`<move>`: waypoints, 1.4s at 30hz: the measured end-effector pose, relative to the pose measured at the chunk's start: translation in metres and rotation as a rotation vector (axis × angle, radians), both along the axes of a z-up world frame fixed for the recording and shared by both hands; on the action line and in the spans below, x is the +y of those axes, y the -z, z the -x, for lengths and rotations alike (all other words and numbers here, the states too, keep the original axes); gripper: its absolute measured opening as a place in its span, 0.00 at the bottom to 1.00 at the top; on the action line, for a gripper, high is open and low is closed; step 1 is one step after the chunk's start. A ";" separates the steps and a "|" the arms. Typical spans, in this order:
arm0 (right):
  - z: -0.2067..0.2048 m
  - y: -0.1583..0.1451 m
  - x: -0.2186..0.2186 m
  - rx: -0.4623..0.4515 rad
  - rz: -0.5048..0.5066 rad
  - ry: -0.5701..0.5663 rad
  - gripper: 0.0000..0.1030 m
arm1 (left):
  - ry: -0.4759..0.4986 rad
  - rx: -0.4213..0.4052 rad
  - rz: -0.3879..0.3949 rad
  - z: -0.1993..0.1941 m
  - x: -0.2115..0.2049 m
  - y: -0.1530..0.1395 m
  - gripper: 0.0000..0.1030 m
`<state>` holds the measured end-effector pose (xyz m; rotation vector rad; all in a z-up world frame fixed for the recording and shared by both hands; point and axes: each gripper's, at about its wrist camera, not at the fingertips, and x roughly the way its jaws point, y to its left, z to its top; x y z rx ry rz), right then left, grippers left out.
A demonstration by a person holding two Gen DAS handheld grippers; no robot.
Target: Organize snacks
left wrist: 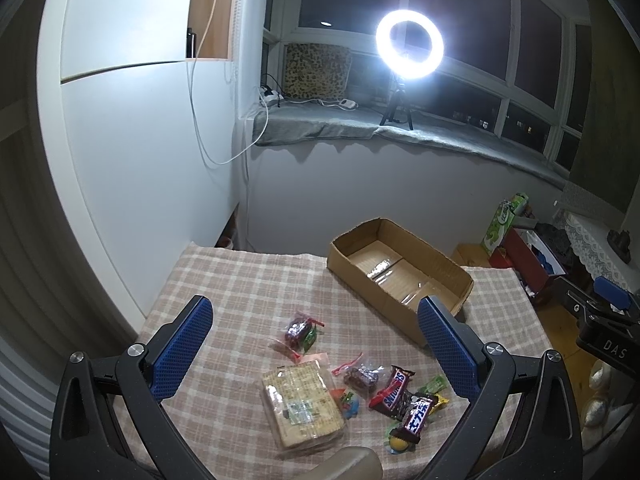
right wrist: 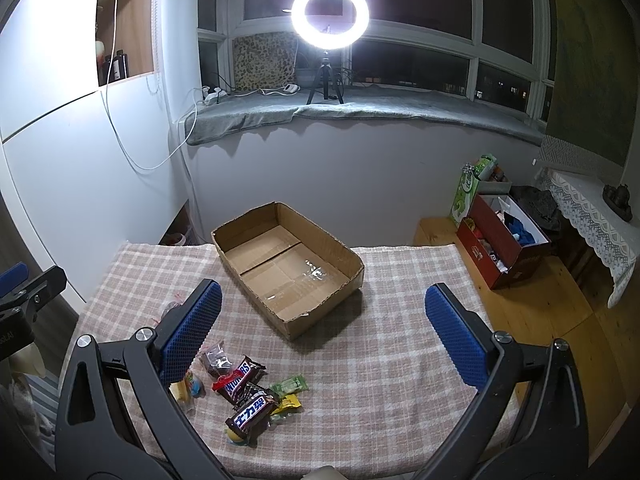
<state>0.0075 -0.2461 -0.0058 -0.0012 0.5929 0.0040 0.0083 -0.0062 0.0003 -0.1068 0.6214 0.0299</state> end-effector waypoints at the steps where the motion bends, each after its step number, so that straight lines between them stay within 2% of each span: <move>1: 0.000 0.000 0.000 0.001 0.000 0.000 1.00 | 0.000 0.000 0.000 -0.001 0.000 0.000 0.99; 14: -0.002 0.001 -0.001 0.014 0.003 0.001 1.00 | 0.001 0.020 0.005 -0.001 0.002 0.008 0.99; 15: -0.006 0.016 -0.002 0.023 0.001 0.003 1.00 | -0.002 0.026 0.009 -0.002 0.003 0.010 0.99; 25: -0.024 0.045 -0.022 0.152 -0.089 -0.030 1.00 | -0.038 0.142 0.063 -0.008 0.028 0.043 0.99; 28: -0.028 0.054 -0.020 0.183 -0.104 -0.067 1.00 | -0.037 0.186 0.107 -0.009 0.036 0.057 0.99; 30: -0.033 0.061 -0.017 0.210 -0.114 -0.089 1.00 | -0.036 0.216 0.146 -0.009 0.042 0.067 0.93; 36: -0.039 0.075 -0.004 0.275 -0.148 -0.160 1.00 | -0.042 0.301 0.263 -0.010 0.057 0.093 0.88; 37: -0.040 0.077 -0.002 0.286 -0.162 -0.180 0.99 | -0.039 0.309 0.285 -0.011 0.059 0.097 0.80; 38: -0.041 0.080 0.001 0.301 -0.179 -0.206 0.95 | -0.032 0.317 0.308 -0.011 0.061 0.101 0.68; 40: -0.046 0.087 0.009 0.339 -0.206 -0.252 0.91 | -0.025 0.339 0.346 -0.011 0.065 0.109 0.58; 42: -0.049 0.093 0.015 0.370 -0.239 -0.289 0.90 | -0.020 0.359 0.375 -0.009 0.068 0.116 0.55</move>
